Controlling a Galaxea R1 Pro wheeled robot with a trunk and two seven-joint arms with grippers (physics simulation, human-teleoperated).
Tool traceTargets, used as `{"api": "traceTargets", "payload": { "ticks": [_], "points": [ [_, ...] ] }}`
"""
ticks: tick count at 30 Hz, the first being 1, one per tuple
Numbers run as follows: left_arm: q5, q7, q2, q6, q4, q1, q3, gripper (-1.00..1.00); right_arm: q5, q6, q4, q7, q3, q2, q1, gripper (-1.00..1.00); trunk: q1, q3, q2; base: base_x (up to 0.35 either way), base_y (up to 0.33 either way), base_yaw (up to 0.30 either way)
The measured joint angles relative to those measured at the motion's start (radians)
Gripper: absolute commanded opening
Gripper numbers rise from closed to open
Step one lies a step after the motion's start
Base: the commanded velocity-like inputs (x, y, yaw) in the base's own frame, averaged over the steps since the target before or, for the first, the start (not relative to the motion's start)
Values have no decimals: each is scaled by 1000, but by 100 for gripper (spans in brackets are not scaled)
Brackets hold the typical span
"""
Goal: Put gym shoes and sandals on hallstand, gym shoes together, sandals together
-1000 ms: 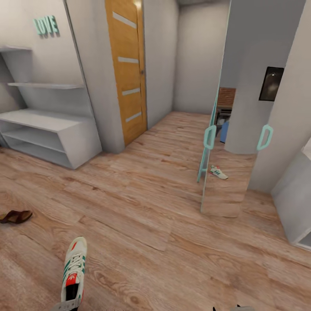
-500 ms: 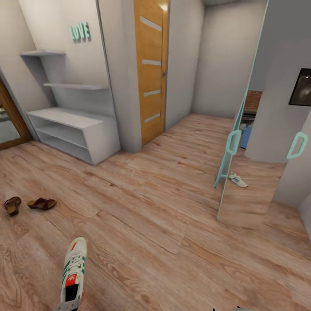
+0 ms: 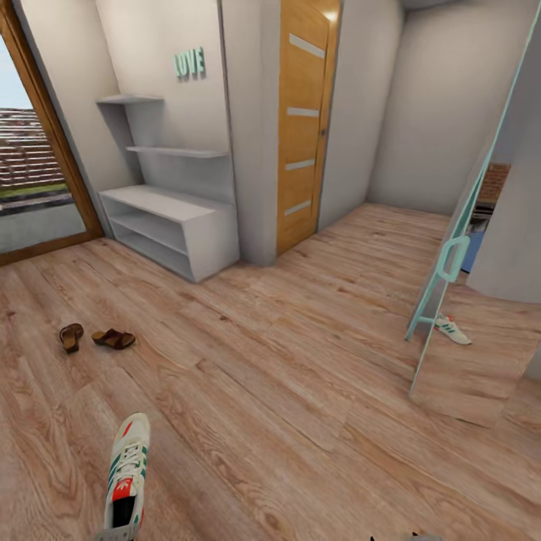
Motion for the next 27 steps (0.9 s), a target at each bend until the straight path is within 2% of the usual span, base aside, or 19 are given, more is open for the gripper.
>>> {"api": "traceTargets", "payload": {
  "ticks": [9,27],
  "points": [
    [0,0,0,-1,0,1,0,-100,0,0,0,0,0,0,0,100,0,6,0,48,53,276],
    [0,-2,1,-2,0,1,0,-100,0,1,1,0,0,0,0,100,-1,17,0,263,228,276]
  ]
}}
